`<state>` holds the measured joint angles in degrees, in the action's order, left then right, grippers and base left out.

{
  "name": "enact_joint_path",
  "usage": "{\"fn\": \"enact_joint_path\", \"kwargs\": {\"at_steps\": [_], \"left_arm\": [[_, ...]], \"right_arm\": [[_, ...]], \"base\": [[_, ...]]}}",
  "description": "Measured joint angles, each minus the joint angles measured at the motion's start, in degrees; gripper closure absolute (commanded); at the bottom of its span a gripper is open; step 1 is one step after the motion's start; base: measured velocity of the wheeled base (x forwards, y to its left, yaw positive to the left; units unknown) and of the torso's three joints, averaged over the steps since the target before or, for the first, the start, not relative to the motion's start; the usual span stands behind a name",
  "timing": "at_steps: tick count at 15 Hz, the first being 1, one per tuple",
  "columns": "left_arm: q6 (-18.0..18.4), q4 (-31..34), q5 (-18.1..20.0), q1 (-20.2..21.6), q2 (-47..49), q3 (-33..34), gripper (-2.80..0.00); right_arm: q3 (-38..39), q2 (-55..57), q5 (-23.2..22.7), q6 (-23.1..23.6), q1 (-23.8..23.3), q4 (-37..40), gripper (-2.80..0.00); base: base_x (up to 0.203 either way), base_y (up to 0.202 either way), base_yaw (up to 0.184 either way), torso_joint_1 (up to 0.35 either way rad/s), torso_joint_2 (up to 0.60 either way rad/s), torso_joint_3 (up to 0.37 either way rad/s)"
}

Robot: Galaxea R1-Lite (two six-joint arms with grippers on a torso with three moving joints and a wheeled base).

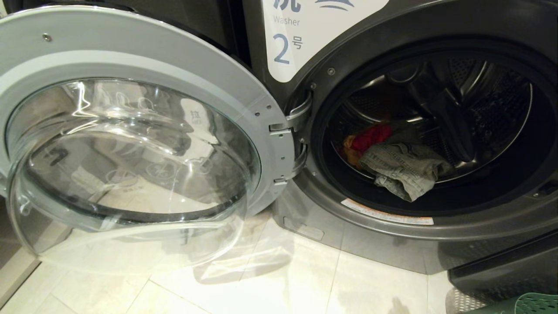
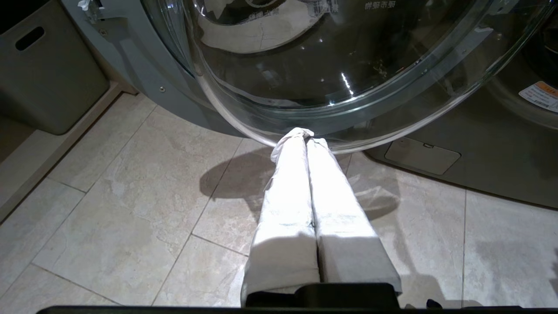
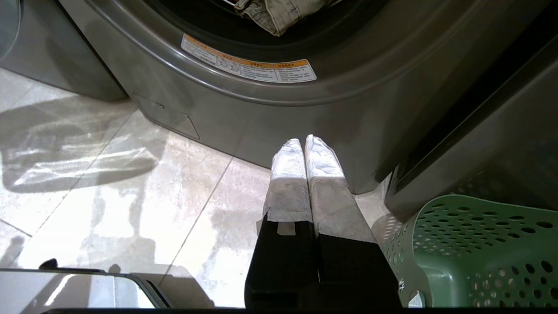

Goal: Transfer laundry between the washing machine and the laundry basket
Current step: Pick a cloth and place it into the basket

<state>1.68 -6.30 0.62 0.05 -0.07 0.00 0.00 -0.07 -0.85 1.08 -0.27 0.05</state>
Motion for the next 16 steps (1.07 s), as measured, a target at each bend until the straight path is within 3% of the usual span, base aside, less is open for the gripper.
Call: {"fn": "enact_joint_path", "kwargs": {"at_steps": [4,6,8,11,14,15,16], "left_arm": [[1.15,0.33,0.01,0.02,0.00,0.00,0.00],[1.89,0.41,0.11,0.05,0.00,0.00,0.00],[1.69,0.35,0.11,0.03,0.00,0.00,0.00],[0.27,0.20,-0.07,0.02,0.00,0.00,0.00],[-0.94,0.11,-0.52,0.02,0.00,0.00,0.00],[-1.31,0.11,-0.97,0.00,0.00,0.00,0.00],[-1.61,0.05,-1.15,-0.02,0.00,0.00,0.00]], "right_arm": [[-2.10,0.49,-0.66,7.36,0.00,2.48,0.00],[-9.06,4.12,-1.32,7.74,0.00,4.66,0.00],[-17.12,12.88,-3.57,7.03,0.00,6.58,0.00],[-27.29,32.08,-10.55,6.73,0.30,7.58,0.00],[-33.15,51.42,-15.63,6.75,3.71,4.76,0.00],[-34.37,57.22,-15.78,6.73,5.66,2.49,-1.89],[-35.20,62.40,-15.17,6.65,7.72,0.34,-2.80]], "base": [[0.000,0.000,0.000,0.000,0.00,-0.011],[0.000,0.000,0.000,0.000,0.00,0.000],[0.000,0.000,0.000,0.000,0.00,0.000],[0.000,0.000,0.000,0.000,0.00,0.000],[0.000,0.000,0.000,0.000,0.00,0.000],[0.000,0.000,0.000,0.000,0.00,0.000],[0.000,0.000,0.000,0.000,0.00,0.000]]}}
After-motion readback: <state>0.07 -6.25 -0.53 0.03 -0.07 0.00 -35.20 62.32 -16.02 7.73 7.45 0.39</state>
